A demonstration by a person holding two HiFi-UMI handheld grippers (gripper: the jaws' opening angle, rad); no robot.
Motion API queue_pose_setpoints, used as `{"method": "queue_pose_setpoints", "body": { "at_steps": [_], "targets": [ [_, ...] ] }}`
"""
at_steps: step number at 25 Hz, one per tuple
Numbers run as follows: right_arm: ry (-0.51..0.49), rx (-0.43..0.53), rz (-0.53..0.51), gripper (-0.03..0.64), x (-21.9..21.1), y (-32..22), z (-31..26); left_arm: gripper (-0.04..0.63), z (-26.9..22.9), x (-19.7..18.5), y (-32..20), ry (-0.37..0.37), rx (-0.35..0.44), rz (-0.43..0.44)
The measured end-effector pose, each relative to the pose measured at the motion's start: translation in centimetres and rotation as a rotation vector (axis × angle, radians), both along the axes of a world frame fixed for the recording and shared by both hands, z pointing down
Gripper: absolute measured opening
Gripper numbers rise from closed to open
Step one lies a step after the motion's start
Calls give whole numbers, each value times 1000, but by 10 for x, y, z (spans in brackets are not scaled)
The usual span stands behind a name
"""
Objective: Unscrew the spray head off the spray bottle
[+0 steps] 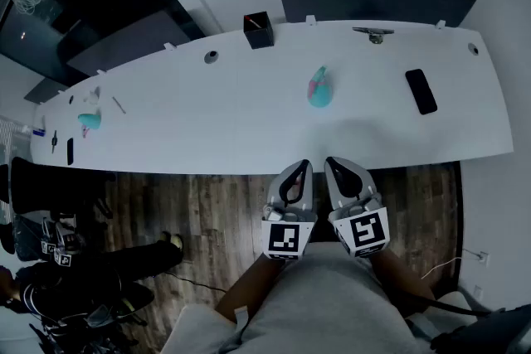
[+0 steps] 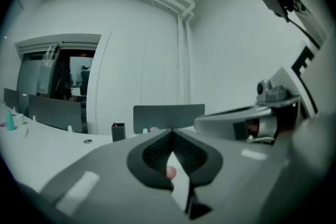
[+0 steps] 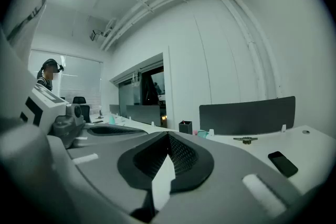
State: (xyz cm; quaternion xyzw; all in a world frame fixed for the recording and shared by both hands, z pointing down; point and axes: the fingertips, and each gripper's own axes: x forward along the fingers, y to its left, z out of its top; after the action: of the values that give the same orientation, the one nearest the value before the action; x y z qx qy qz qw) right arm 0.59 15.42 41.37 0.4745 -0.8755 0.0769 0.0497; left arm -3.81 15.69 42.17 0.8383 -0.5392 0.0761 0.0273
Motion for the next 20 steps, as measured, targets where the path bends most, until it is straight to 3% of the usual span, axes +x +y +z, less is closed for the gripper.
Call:
{"method": "queue_pose_setpoints", "body": {
  "at_steps": [4, 9, 20],
  "targets": [
    [-6, 21, 12, 0, 33, -43, -4, 2, 1, 29, -37, -10, -14, 9],
    [5, -30, -2, 0, 58, -76, 17, 2, 25, 41, -65, -33, -115, -19],
    [40, -111, 15, -1, 49, -138, 43, 2, 51, -2, -144, -70, -154, -43]
  ]
}}
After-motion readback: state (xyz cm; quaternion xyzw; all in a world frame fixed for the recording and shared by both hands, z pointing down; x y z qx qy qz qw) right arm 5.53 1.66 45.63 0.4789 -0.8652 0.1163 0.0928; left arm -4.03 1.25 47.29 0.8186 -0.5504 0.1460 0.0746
